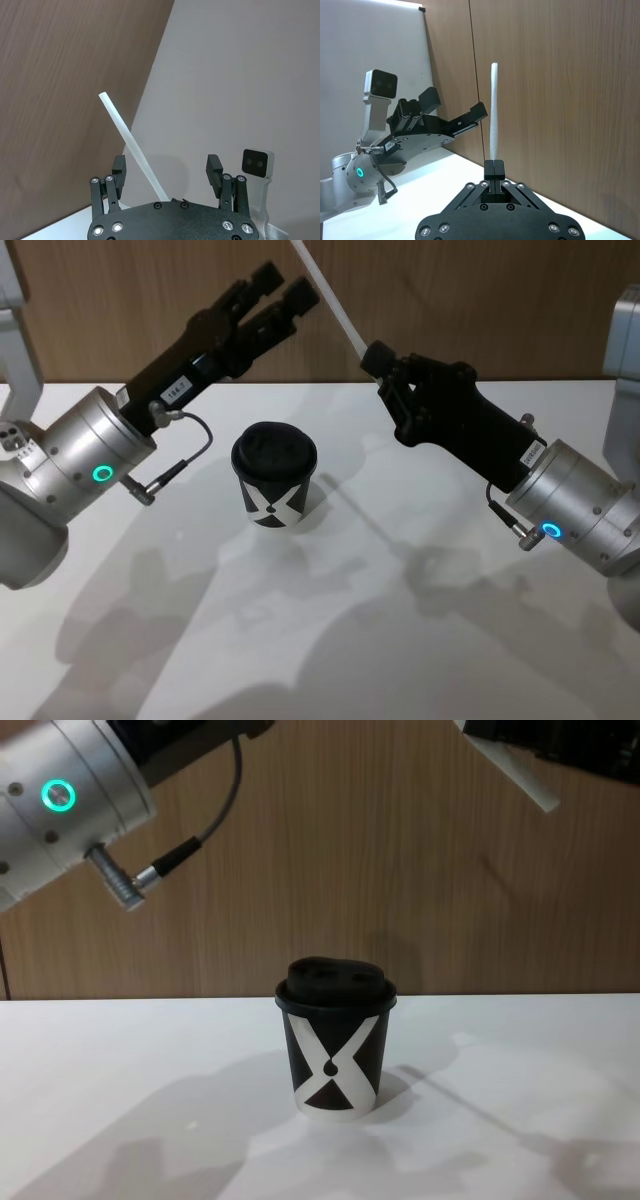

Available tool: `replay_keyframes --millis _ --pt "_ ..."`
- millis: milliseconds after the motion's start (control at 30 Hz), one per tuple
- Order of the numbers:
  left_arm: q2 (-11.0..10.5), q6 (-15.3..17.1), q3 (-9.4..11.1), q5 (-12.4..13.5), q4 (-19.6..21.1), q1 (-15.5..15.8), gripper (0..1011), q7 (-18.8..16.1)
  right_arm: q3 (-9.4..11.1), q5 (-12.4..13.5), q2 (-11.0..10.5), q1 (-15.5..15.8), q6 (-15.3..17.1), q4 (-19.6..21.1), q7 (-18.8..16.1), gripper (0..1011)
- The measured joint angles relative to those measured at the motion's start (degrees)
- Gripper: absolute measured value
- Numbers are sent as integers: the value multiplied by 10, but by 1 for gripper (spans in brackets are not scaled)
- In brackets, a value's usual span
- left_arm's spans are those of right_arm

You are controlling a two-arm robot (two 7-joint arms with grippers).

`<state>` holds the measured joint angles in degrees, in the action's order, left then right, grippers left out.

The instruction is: Pick up the straw with one hand, pass it to the other hand, and insert it into the cup.

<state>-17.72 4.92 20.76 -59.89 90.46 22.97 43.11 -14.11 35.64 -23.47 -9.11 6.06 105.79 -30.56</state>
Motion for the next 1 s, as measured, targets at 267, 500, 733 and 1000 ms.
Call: replay_keyframes --millis 267,500,733,1000 --pt "10 15 10 -16 -18 13 1003 -3 0 0 0 0 0 0 0 0" --pt "18 23 17 -25 -35 24 1003 -15 0 0 0 0 0 0 0 0" --pt "26 24 23 -29 -51 35 1003 -23 0 0 0 0 0 0 0 0" --pt "34 22 29 -34 -70 47 1003 -24 0 0 0 0 0 0 0 0"
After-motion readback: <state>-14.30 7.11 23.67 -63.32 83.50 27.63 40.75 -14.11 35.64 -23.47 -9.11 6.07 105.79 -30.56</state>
